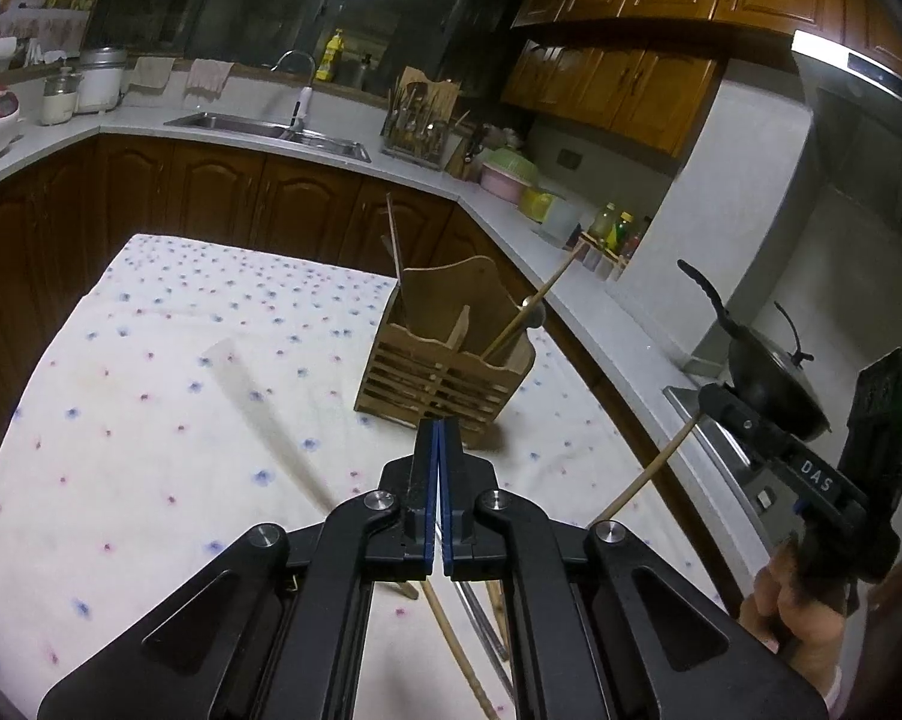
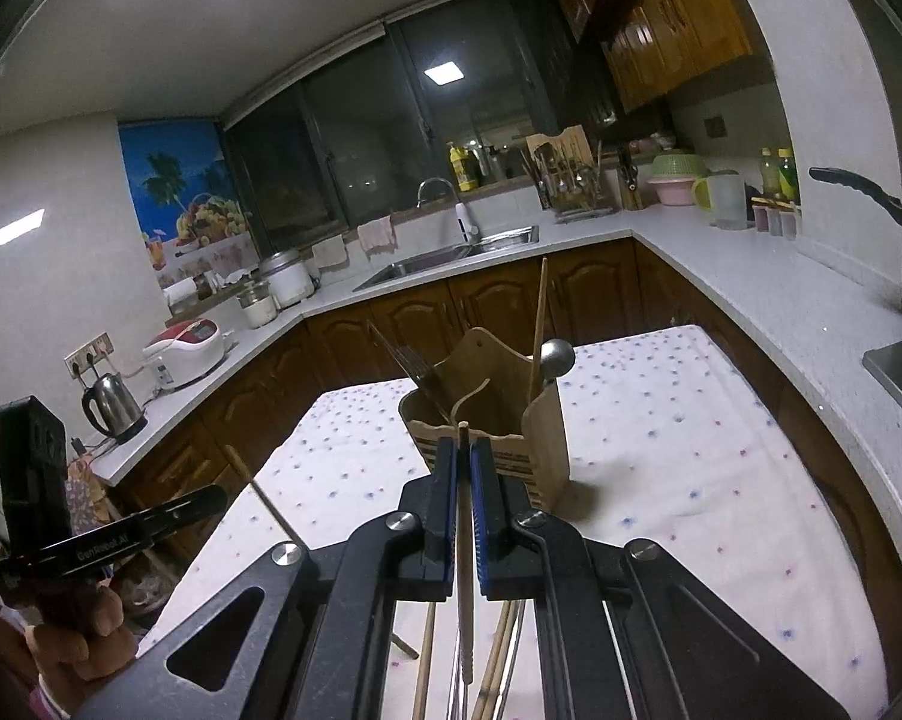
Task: Organize utensils
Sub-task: 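Lift both held chopsticks and lower them upright into the wooden holder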
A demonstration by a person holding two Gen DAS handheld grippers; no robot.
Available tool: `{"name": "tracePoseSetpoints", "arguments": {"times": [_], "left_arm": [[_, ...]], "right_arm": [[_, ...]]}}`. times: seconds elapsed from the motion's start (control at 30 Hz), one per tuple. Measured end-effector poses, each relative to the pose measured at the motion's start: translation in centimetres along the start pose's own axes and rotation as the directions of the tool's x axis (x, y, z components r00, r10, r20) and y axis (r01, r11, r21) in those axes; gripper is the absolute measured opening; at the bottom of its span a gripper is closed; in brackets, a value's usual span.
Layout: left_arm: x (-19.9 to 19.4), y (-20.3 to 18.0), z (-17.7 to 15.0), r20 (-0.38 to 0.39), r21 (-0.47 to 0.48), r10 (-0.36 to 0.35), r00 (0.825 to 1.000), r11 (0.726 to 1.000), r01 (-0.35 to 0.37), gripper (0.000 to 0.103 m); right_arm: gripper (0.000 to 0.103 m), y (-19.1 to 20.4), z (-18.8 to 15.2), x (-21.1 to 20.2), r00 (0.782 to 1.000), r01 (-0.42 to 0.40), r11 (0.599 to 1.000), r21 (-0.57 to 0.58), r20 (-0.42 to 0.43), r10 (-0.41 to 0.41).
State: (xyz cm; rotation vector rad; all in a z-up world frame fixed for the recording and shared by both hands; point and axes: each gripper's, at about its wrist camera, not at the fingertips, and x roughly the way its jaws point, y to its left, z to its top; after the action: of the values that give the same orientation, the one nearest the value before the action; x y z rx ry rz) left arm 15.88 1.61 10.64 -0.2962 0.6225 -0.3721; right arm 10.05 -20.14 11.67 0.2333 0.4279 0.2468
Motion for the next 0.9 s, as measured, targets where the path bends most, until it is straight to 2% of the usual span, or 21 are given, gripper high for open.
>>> {"name": "tracePoseSetpoints", "arguments": {"times": [0.17,0.3,0.4,0.47,0.6,0.7,0.77,0.83,0.87,0.9], "left_arm": [[1.1,1.8,-0.3,-0.036,-0.042,0.04,0.999,0.998,-0.041,0.0],[3.3,4.9,-0.9,-0.114,-0.133,0.082,0.99,0.986,-0.097,0.003],[5.5,8.2,-1.9,-0.183,-0.191,0.142,0.973,0.965,-0.177,0.034],[7.3,10.3,-2.3,-0.226,-0.211,0.192,0.955,0.947,-0.241,0.038],[11.7,13.8,-2.8,-0.317,-0.229,0.263,0.911,0.911,-0.342,0.038],[14.8,15.3,-2.8,-0.373,-0.2,0.316,0.872,0.891,-0.408,0.038],[16.1,15.5,-2.8,-0.386,-0.169,0.343,0.856,0.886,-0.432,0.036],[17.2,14.9,-2.4,-0.368,-0.099,0.396,0.841,0.883,-0.459,0.035],[17.7,14.6,-2.3,-0.359,-0.068,0.417,0.835,0.88,-0.469,0.029],[18.3,14.4,-2.2,-0.351,-0.03,0.438,0.827,0.878,-0.477,0.018]], "right_arm": [[0.005,0.1,0.2,0.0,1.0,0.003,1.0,-0.002,0.005,-0.002],[0.005,0.2,0.4,-0.1,1.0,-0.003,1.0,0.002,0.01,0.003],[0.005,0.2,0.7,-0.4,1.0,-0.013,1.0,0.008,0.019,0.012],[0.005,0.1,0.7,-0.8,0.999,-0.021,1.0,0.01,0.028,0.021],[0.005,0.2,0.9,-1.2,0.998,-0.043,0.999,0.009,0.04,0.043],[0.005,0.3,0.9,-1.3,0.997,-0.056,0.998,0.009,0.044,0.056],[0.005,0.3,1.0,-1.3,0.997,-0.06,0.998,0.008,0.041,0.06],[0.005,0.1,1.0,-1.3,0.997,-0.061,0.998,0.01,0.04,0.06],[0.005,0.0,1.0,-1.3,0.997,-0.059,0.998,0.011,0.041,0.059],[0.005,0.0,1.0,-1.4,0.998,-0.058,0.998,0.012,0.041,0.058]]}}
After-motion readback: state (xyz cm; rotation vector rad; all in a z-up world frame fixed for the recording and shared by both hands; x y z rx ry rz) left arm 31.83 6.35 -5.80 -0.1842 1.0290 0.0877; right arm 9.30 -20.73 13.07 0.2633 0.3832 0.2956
